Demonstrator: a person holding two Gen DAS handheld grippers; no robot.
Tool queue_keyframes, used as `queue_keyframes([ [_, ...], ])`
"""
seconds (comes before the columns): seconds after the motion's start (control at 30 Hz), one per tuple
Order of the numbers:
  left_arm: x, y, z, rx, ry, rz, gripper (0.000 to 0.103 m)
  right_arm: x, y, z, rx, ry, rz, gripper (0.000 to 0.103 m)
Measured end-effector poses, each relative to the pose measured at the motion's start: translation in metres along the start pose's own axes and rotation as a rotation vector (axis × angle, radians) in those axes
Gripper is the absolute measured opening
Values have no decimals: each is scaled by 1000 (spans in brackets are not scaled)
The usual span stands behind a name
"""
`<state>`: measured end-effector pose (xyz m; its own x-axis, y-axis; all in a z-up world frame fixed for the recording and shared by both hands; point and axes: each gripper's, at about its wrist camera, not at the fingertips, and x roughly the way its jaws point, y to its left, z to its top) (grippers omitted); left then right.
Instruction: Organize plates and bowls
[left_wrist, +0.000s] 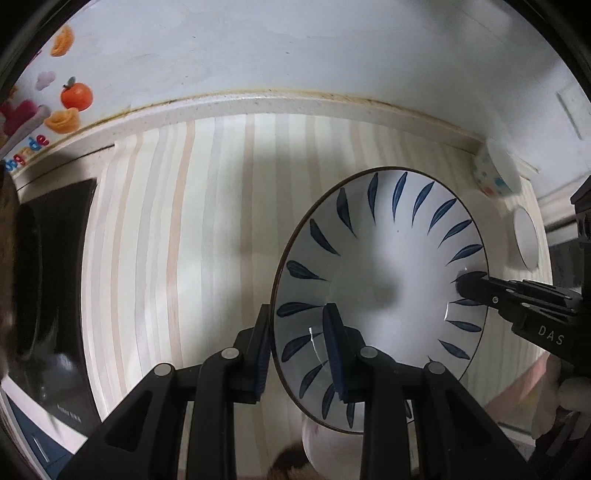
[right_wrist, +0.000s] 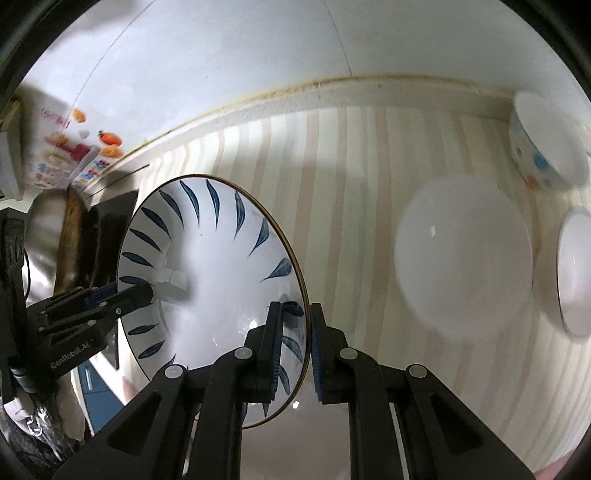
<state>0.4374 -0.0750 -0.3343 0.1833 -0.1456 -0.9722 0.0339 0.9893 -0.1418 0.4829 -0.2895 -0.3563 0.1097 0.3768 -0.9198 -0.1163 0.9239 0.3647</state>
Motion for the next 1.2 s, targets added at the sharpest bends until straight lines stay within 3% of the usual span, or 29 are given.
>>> queue_keyframes([
  [0.3, -12, -20, -66, 22, 48, -14, 25, -16, -13, -70, 0, 37, -5, 16],
  [0.53, 6, -31, -91, 29, 96, -6, 24, -4, -32, -120, 20, 102, 5, 16],
  [0.8, 26, -33, -103, 3, 130, 27, 24, 15, -45, -142, 23, 148, 10, 16],
  [1.2, 38, -44, -109, -36, 116, 83, 25, 28, -45, -137, -32, 173, -3, 16],
])
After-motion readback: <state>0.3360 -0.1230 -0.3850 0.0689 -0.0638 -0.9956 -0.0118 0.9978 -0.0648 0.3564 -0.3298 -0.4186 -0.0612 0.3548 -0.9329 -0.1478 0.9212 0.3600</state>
